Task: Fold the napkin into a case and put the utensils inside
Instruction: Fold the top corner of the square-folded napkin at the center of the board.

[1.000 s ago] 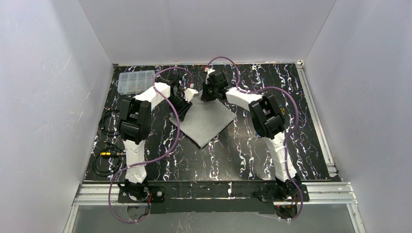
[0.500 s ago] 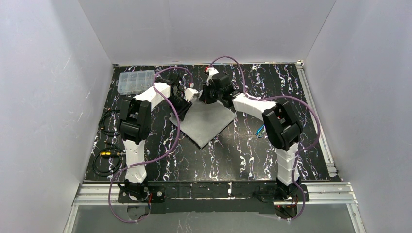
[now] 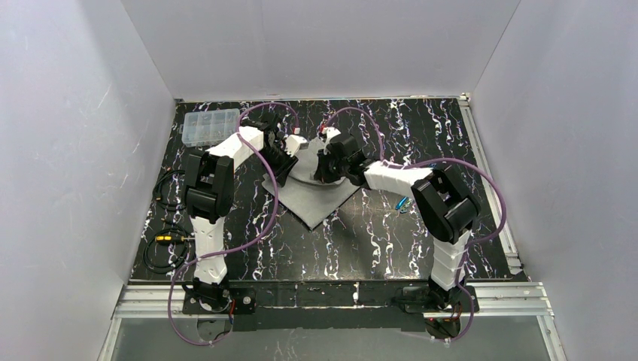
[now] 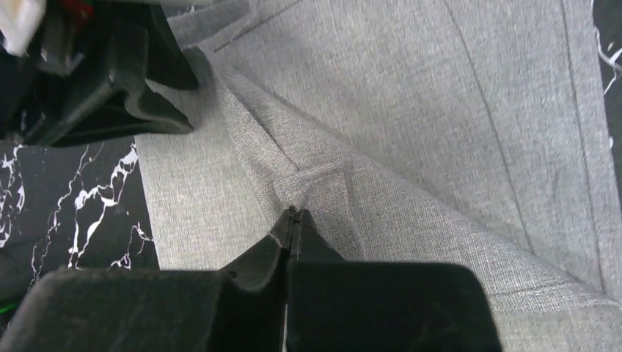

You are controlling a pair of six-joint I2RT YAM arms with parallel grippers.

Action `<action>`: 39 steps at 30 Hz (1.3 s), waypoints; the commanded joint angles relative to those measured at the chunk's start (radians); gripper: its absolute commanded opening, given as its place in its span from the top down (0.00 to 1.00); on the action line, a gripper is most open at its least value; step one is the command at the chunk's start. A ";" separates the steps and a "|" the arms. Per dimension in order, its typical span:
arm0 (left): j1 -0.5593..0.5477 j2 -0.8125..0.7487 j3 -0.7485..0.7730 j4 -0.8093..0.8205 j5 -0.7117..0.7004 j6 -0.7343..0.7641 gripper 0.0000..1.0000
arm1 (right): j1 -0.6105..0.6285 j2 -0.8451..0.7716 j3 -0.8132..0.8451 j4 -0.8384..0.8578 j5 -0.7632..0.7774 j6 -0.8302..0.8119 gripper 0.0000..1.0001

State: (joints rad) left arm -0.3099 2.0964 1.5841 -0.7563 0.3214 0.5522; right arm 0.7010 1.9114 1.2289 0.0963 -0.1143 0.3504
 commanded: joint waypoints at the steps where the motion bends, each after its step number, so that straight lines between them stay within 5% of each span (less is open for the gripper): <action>1: -0.001 -0.071 0.041 -0.067 0.024 -0.021 0.66 | 0.032 -0.089 -0.041 0.068 0.045 0.025 0.99; 16: 0.000 -0.118 0.152 -0.396 0.125 0.044 0.59 | 0.142 -0.155 -0.138 0.046 0.155 -0.007 0.99; 25: 0.008 -0.127 0.125 -0.369 0.071 0.021 0.61 | 0.152 -0.197 -0.180 -0.026 0.069 -0.086 0.98; 31: 0.009 -0.093 0.145 -0.324 0.040 -0.007 0.62 | 0.150 -0.232 -0.208 -0.051 -0.006 -0.113 0.73; 35: 0.010 -0.073 0.145 -0.311 0.018 -0.007 0.62 | 0.151 -0.242 -0.208 -0.088 -0.040 -0.109 0.35; 39: 0.011 -0.067 0.115 -0.288 -0.006 0.001 0.62 | 0.150 -0.276 -0.202 -0.130 -0.027 -0.092 0.30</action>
State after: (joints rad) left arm -0.3038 2.0262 1.7138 -1.0523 0.3424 0.5514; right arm 0.8474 1.7065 1.0206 0.0109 -0.1284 0.2550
